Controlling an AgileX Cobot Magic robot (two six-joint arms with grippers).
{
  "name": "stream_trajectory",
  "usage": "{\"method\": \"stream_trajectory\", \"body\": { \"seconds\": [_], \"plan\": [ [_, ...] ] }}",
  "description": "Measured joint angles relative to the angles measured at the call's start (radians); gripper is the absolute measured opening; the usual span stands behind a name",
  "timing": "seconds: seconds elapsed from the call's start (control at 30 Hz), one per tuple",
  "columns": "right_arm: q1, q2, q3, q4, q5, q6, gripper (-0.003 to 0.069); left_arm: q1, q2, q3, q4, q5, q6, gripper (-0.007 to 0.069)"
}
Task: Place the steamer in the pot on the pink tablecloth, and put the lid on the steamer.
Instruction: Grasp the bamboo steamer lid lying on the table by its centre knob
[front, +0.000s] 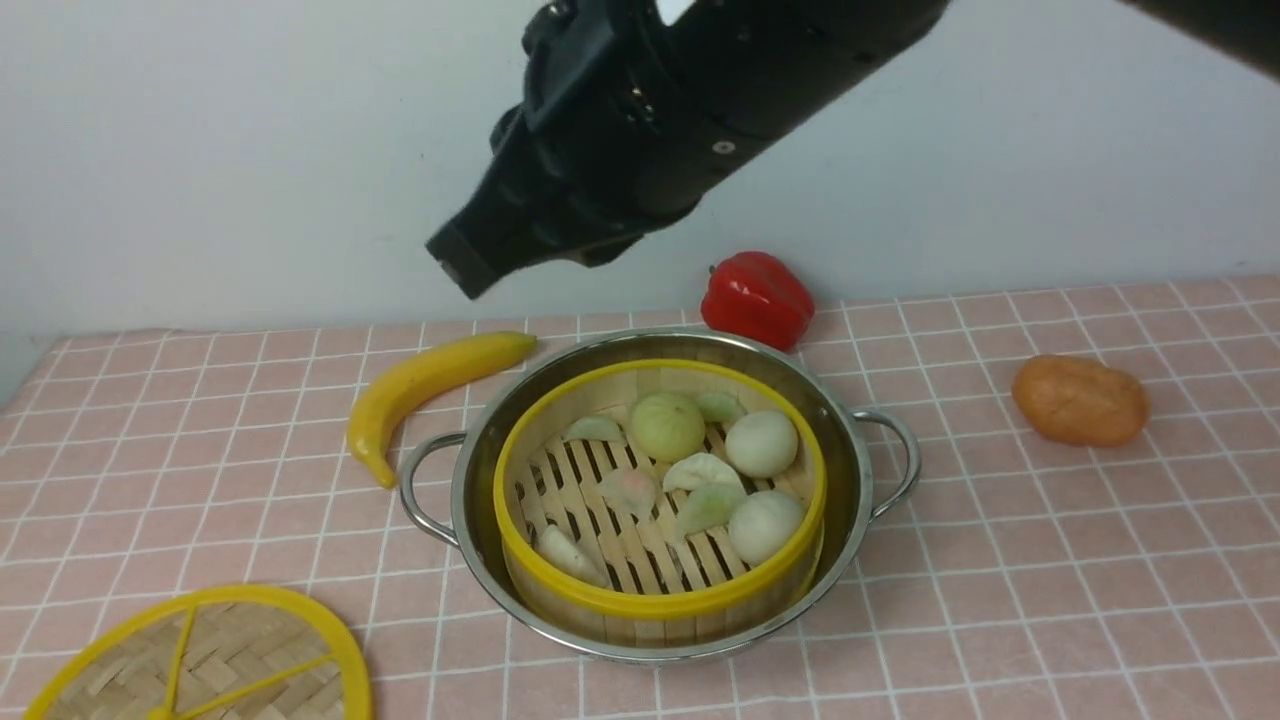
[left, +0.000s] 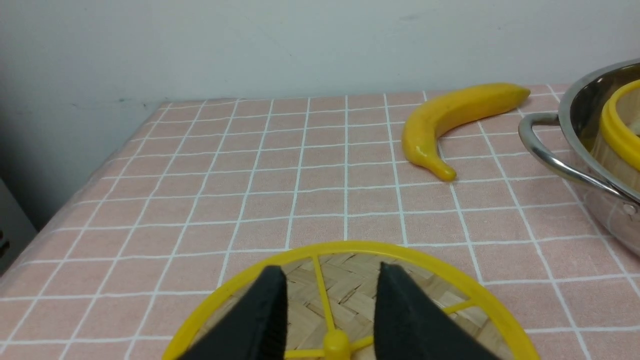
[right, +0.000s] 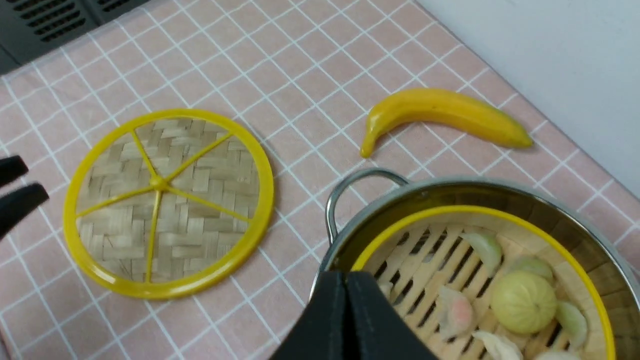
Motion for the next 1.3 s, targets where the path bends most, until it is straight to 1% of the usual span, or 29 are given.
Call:
{"method": "stream_trajectory", "body": {
  "seconds": [0.07, 0.1, 0.17, 0.2, 0.3, 0.33, 0.37, 0.4, 0.47, 0.5, 0.53, 0.57, 0.63, 0.73, 0.83, 0.9, 1.0, 1.03, 1.13, 1.3],
  "plan": [
    [0.0, -0.059, 0.058, -0.016, -0.004, 0.0, 0.0001, 0.0, 0.0, 0.0, 0.0, 0.0, 0.0, 0.0243],
    [0.0, -0.169, 0.195, -0.054, -0.032, 0.001, 0.0003, 0.0, 0.0, 0.0, 0.0, 0.0, 0.0, 0.0243],
    [-0.002, -0.281, 0.32, -0.085, -0.081, 0.002, 0.0005, 0.0, 0.0, 0.0, 0.0, 0.0, 0.0, 0.0243],
    [-0.004, -0.296, 0.336, -0.088, -0.098, 0.003, 0.0005, 0.0, 0.0, 0.0, 0.0, 0.0, 0.0, 0.0243],
    [-0.063, -0.551, 0.647, -0.11, -0.281, 0.008, 0.0011, 0.0, 0.0, 0.0, 0.0, 0.0, 0.0, 0.0243],
    [-0.077, -0.579, 0.664, -0.112, -0.293, 0.008, 0.0011, 0.0, 0.0, 0.0, 0.0, 0.0, 0.0, 0.0243],
    [-0.144, -0.689, 0.821, -0.119, -0.397, 0.031, 0.0015, 0.0, 0.0, 0.0, 0.0, 0.0, 0.0, 0.0243],
    [-0.163, -0.716, 0.838, -0.12, -0.409, 0.034, 0.0015, 0.0, 0.0, 0.0, 0.0, 0.0, 0.0, 0.0243],
    [-0.271, -0.846, 0.998, -0.126, -0.521, 0.08, 0.0022, 0.0, 0.0, 0.0, 0.0, 0.0, 0.0, 0.0243],
    [-0.352, -0.932, 1.116, -0.129, -0.592, 0.117, 0.0026, 0.0, 0.0, 0.0, 0.0, 0.0, 0.0, 0.0243],
    [-0.411, -0.993, 1.184, -0.129, -0.64, 0.143, 0.0031, 0.0, 0.0, 0.0, 0.0, 0.0, 0.0, 0.0243],
    [-0.422, -0.993, 1.184, -0.129, -0.649, 0.147, 0.0031, 0.0, 0.0, 0.0, 0.0, 0.0, 0.0, 0.0243],
    [-0.552, -1.141, 1.336, -0.135, -0.748, 0.192, 0.0044, 0.0, 0.0, 0.0, 0.0, 0.0, 0.0, 0.0243],
    [-0.691, -1.297, 1.513, -0.145, -0.813, 0.211, 0.0059, 0.0, 0.0, 0.0, 0.0, 0.0, 0.0, 0.0243],
    [-0.768, -1.429, 1.652, -0.152, -0.825, 0.217, 0.0073, 0.0, 0.0, 0.0, 0.0, 0.0, 0.0, 0.0243],
    [-0.791, -1.502, 1.727, -0.152, -0.825, 0.217, 0.008, 0.0, 0.0, 0.0, 0.0, 0.0, 0.0, 0.0243],
    [-0.798, -1.565, 1.781, -0.152, -0.825, 0.217, 0.0085, 0.0, 0.0, 0.0, 0.0, 0.0, 0.0, 0.0243],
    [-0.799, -1.623, 1.83, -0.153, -0.826, 0.217, 0.0092, 0.0, 0.0, 0.0, 0.0, 0.0, 0.0, 0.0243],
    [-0.799, -1.661, 1.876, -0.154, -0.829, 0.217, 0.0101, 0.0, 0.0, 0.0, 0.0, 0.0, 0.0, 0.0243],
    [-0.799, -1.666, 1.888, -0.154, -0.828, 0.217, 0.012, 0.0, -0.001, 0.0, 0.0, 0.0, 0.0, 0.0243]
  ]
}}
